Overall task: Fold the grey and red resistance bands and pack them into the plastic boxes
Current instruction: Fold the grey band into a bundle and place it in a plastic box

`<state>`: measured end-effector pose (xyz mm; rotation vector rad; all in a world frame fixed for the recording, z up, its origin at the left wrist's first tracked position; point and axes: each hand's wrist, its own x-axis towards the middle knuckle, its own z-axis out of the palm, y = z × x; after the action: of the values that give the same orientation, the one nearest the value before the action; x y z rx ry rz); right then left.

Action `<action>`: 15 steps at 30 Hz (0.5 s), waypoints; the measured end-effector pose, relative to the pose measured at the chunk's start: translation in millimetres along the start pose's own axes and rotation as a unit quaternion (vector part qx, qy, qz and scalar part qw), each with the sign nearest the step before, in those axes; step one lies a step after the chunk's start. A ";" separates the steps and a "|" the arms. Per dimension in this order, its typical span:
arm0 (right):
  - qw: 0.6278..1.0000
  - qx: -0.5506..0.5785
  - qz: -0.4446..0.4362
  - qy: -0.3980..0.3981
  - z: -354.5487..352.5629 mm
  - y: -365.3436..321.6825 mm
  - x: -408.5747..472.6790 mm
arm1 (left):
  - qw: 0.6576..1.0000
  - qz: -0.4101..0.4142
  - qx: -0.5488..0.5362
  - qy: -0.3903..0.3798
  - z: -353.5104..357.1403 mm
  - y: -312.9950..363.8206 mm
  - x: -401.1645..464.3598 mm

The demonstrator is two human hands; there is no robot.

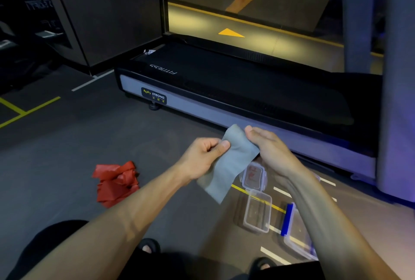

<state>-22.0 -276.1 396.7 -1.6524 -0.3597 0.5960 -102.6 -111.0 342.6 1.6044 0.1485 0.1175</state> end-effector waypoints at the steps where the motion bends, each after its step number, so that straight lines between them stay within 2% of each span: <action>1: 1.000 0.003 0.003 -0.004 0.8 -0.4 -0.6 | 1.000 0.003 0.011 0.009 -0.3 -0.1 -0.2; 8: 0.998 -0.031 0.002 -0.051 3.1 5.1 -2.4 | 0.999 0.031 0.019 0.035 1.0 0.7 1.8; 15: 0.999 -0.036 0.000 0.015 4.1 4.1 1.3 | 0.999 0.031 0.028 0.017 -0.3 0.4 3.2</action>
<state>-23.6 -272.7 392.0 -1.7291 -0.3625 0.5640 -99.5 -110.2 343.0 1.6630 0.1298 0.1902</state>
